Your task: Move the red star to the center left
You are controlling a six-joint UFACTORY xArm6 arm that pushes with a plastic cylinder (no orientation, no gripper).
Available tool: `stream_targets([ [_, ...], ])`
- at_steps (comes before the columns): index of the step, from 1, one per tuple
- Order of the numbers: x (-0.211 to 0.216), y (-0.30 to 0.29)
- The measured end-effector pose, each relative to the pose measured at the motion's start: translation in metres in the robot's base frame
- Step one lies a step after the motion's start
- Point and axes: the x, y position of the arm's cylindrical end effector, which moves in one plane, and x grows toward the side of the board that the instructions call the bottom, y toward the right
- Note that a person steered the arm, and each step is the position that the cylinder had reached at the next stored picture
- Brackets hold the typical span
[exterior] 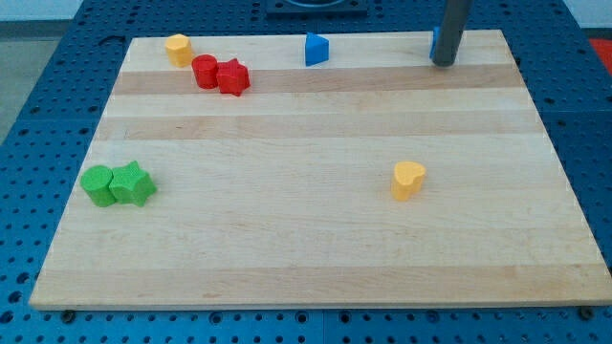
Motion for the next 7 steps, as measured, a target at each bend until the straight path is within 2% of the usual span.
stream_targets([
  [1, 0.000, -0.001],
  [2, 0.041, -0.005],
  [3, 0.099, -0.063],
  [4, 0.104, -0.129],
  [5, 0.094, -0.174],
  [7, 0.027, -0.183],
])
